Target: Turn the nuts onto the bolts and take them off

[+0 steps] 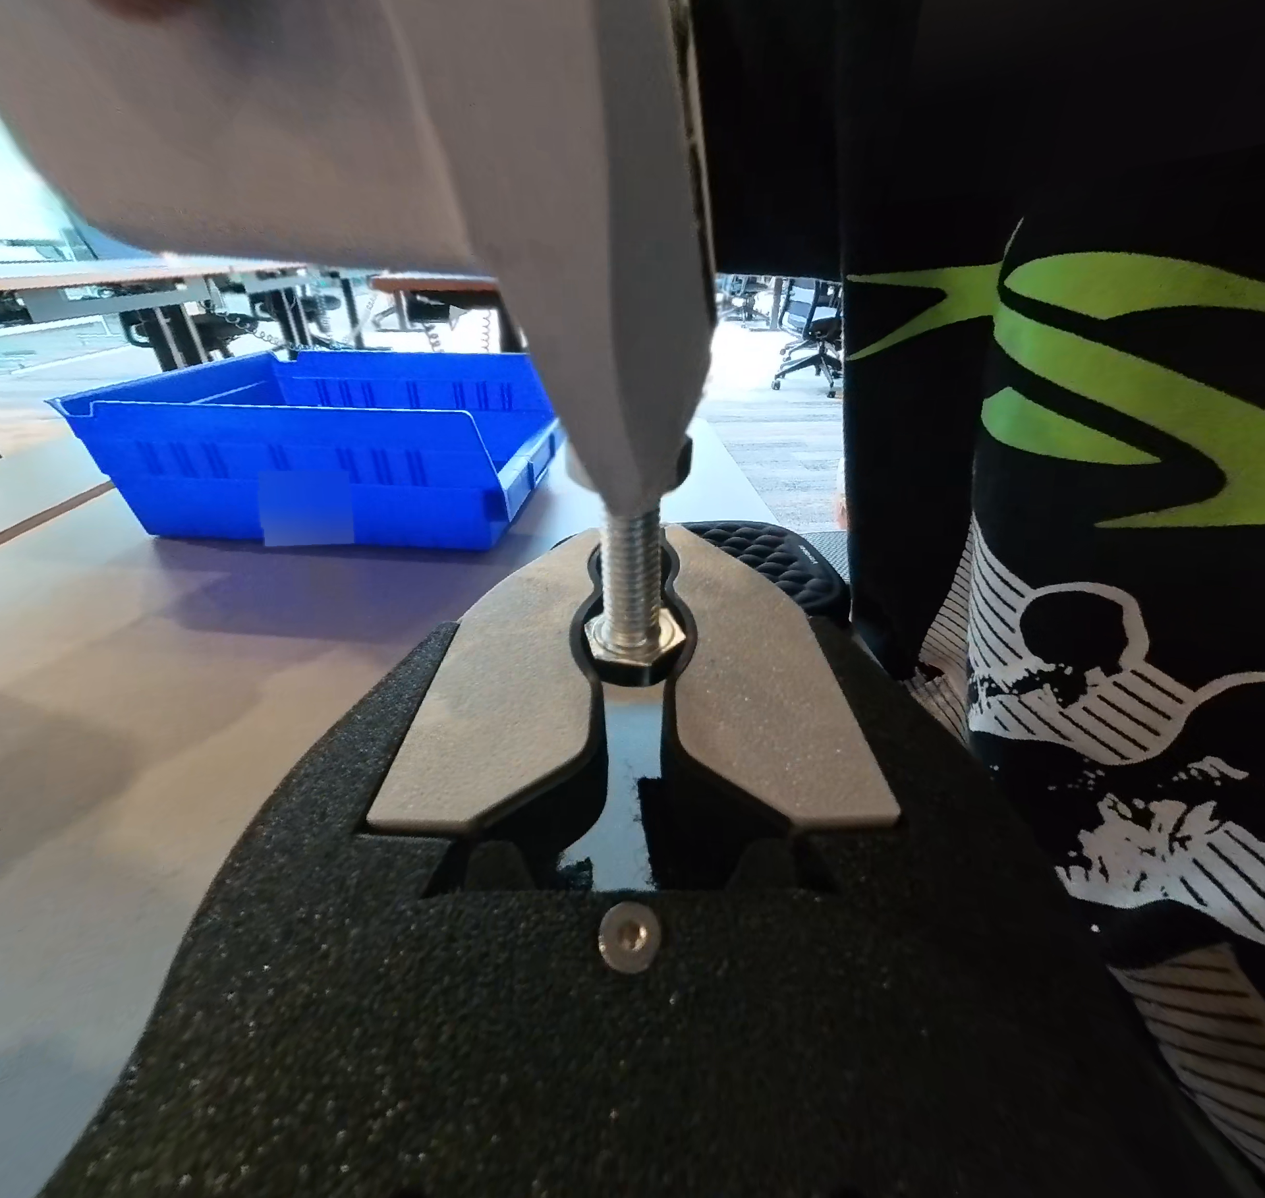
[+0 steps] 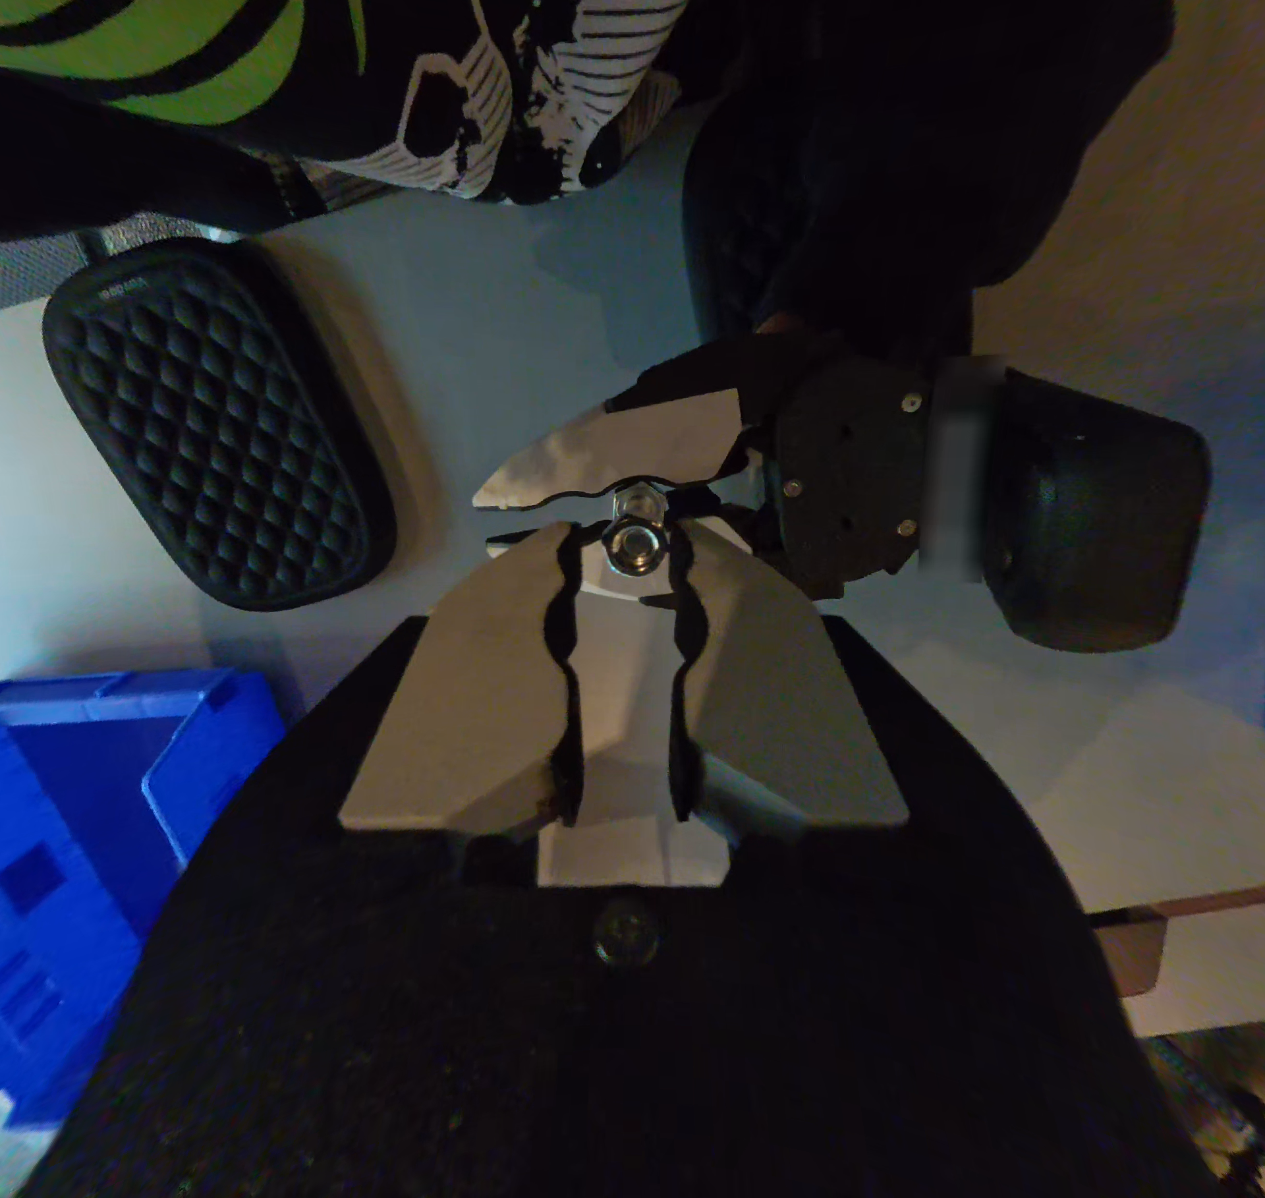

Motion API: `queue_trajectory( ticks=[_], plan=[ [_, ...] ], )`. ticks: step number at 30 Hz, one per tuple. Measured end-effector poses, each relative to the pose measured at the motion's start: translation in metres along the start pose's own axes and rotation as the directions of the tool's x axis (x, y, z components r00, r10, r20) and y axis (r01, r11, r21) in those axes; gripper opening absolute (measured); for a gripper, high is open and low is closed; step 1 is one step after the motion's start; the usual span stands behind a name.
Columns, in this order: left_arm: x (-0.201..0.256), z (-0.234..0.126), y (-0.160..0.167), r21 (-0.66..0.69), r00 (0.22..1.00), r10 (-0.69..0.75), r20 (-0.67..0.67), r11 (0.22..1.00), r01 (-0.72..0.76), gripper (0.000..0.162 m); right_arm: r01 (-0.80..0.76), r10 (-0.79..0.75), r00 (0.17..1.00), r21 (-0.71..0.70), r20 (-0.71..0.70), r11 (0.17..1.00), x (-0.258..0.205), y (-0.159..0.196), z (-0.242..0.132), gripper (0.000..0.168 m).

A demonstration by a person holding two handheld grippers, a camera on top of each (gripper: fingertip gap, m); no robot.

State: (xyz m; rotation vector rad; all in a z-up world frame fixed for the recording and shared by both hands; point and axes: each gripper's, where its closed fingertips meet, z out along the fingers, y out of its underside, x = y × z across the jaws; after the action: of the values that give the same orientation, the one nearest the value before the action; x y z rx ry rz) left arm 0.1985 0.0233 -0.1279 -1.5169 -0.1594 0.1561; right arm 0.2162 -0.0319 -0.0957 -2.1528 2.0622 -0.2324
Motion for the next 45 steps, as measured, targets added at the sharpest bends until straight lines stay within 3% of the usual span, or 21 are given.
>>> queue_trajectory(
  ticks=[1, 6, 9, 11, 14, 16, 18, 20, 23, 27, 29, 31, 35, 38, 40, 45],
  plan=[
    [0.000, 0.000, 0.000, -0.002, 1.000, 0.002, -0.001, 1.000, -0.002, 0.012, -0.006, 0.006, 1.000, 0.010, -0.004, 1.000, 0.000, -0.001, 0.000, 0.019],
    [-0.001, -0.001, -0.002, 0.008, 1.000, 0.007, 0.016, 1.000, -0.007, 0.012, -0.139, 0.140, 0.989, 0.032, -0.044, 0.990, 0.004, -0.001, -0.001, 0.018],
    [-0.004, -0.002, -0.002, 0.009, 0.999, 0.012, 0.040, 1.000, -0.012, 0.012, -0.325, 0.327, 0.942, 0.036, -0.080, 0.945, 0.006, 0.001, -0.002, 0.018],
    [-0.005, -0.002, -0.002, 0.009, 0.999, 0.014, 0.052, 1.000, -0.014, 0.012, -0.487, 0.489, 0.866, 0.043, -0.105, 0.872, 0.007, 0.002, -0.002, 0.017],
    [-0.007, -0.002, 0.000, -0.006, 0.998, 0.018, 0.066, 1.000, -0.018, 0.011, -0.746, 0.750, 0.650, 0.084, -0.123, 0.660, 0.007, 0.004, -0.001, 0.017],
    [-0.007, 0.000, 0.002, -0.020, 0.998, 0.022, 0.065, 1.000, -0.020, 0.011, -0.816, 0.822, 0.556, 0.108, -0.123, 0.568, 0.005, 0.004, 0.000, 0.017],
    [-0.006, 0.000, 0.002, -0.023, 0.998, 0.024, 0.061, 0.999, -0.022, 0.011, -0.834, 0.844, 0.521, 0.134, -0.129, 0.535, 0.005, 0.004, 0.001, 0.018],
    [-0.005, 0.000, 0.001, -0.011, 0.998, 0.020, 0.054, 1.000, -0.019, 0.011, -0.819, 0.831, 0.540, 0.146, -0.134, 0.555, 0.005, 0.003, -0.002, 0.023],
    [-0.003, -0.001, 0.000, -0.005, 0.999, 0.018, 0.038, 1.000, -0.018, 0.011, -0.718, 0.729, 0.657, 0.136, -0.189, 0.682, 0.006, 0.009, -0.012, 0.037],
    [0.002, 0.000, 0.001, -0.010, 1.000, 0.018, 0.000, 1.000, -0.018, 0.011, -0.394, 0.403, 0.901, 0.086, -0.159, 0.915, 0.001, 0.004, -0.017, 0.041],
    [0.003, 0.001, 0.001, -0.012, 1.000, 0.021, -0.013, 1.000, -0.021, 0.012, -0.190, 0.197, 0.975, 0.075, -0.106, 0.979, -0.006, -0.004, -0.012, 0.040],
    [0.004, 0.001, 0.001, -0.013, 1.000, 0.020, -0.017, 1.000, -0.020, 0.012, -0.082, 0.085, 0.994, 0.055, -0.063, 0.995, -0.007, -0.006, -0.008, 0.037],
    [0.003, 0.000, 0.000, -0.005, 1.000, 0.010, -0.020, 1.000, -0.010, 0.012, -0.040, 0.040, 0.999, 0.004, -0.014, 0.999, -0.001, -0.001, -0.002, 0.035],
    [0.003, 0.000, 0.000, -0.002, 1.000, 0.008, -0.019, 1.000, -0.008, 0.012, -0.027, 0.027, 1.000, 0.004, -0.011, 1.000, 0.000, -0.001, 0.000, 0.019],
    [0.003, 0.000, 0.000, -0.002, 1.000, 0.012, -0.015, 1.000, -0.012, 0.012, -0.053, 0.053, 0.998, 0.026, -0.026, 0.998, 0.001, -0.001, 0.000, 0.018],
    [0.000, -0.001, -0.001, 0.004, 1.000, 0.011, 0.011, 1.000, -0.012, 0.012, -0.283, 0.285, 0.954, 0.040, -0.090, 0.958, 0.003, 0.000, -0.001, 0.017]
  ],
)
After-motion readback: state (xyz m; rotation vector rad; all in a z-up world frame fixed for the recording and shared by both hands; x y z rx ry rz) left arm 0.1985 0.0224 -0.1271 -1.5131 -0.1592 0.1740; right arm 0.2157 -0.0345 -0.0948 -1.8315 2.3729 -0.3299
